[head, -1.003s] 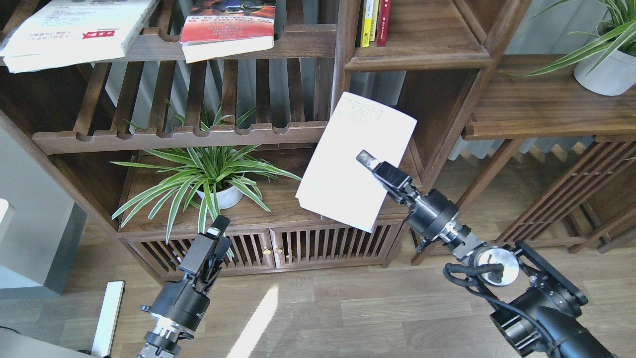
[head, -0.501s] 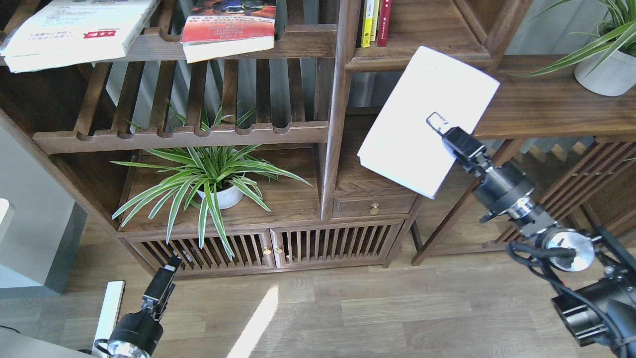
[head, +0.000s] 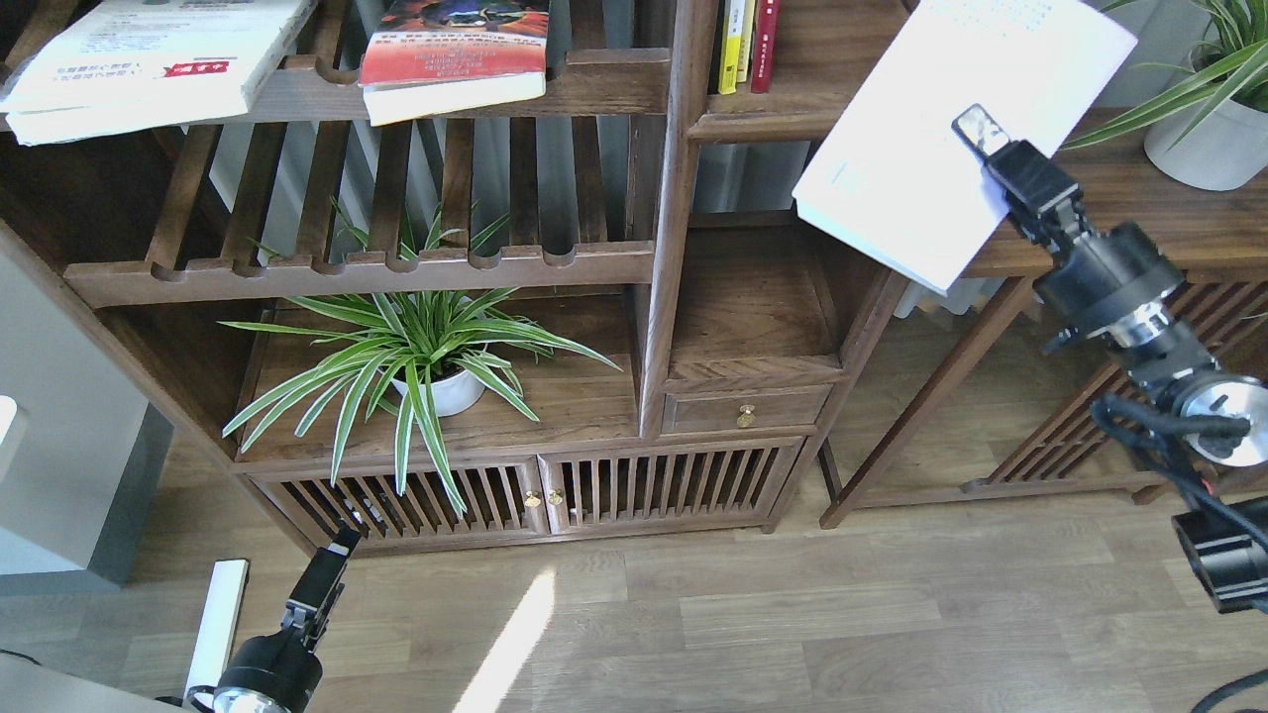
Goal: Organize books on shelf
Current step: 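Carry the white book up toward the top cubby with the right gripper, then insert the white book upright beside the standing books with the right gripper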
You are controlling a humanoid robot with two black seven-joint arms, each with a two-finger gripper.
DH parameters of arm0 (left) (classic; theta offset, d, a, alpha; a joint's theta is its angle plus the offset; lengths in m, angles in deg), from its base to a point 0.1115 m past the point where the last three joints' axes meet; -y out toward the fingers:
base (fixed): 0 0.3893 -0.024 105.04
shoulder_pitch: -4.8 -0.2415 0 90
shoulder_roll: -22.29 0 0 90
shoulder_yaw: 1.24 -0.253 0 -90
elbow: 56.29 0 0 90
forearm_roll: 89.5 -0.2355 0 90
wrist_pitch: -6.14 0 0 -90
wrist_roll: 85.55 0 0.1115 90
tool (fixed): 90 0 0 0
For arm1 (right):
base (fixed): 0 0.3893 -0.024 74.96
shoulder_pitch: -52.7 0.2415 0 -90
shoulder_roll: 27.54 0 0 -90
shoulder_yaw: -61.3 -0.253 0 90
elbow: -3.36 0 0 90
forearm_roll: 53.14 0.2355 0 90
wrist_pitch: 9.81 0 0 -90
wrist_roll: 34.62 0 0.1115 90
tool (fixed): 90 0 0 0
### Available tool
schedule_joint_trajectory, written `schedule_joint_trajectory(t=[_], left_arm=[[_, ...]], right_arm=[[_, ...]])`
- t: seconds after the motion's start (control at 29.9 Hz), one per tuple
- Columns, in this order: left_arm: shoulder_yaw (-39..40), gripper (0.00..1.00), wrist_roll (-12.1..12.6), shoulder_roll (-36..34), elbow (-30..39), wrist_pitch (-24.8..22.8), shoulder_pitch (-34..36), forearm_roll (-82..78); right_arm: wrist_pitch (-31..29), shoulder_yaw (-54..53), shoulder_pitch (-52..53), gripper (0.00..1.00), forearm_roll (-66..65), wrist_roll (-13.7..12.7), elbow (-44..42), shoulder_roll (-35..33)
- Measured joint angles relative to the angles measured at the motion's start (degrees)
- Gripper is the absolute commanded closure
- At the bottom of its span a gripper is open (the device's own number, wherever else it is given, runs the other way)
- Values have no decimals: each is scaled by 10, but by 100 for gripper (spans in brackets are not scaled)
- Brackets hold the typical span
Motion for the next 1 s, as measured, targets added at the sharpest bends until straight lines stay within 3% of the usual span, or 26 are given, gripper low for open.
schedule_joint_trajectory(t=[0.74,1.0], left_arm=[[-2,1,-1,8,-21,0,0,13],[-2,1,-1,10,-25,0,-1,13]], right_arm=[[174,19,150,96,-5,-3,-20,7],[185,55,179,97,-8,-6,-28,5]])
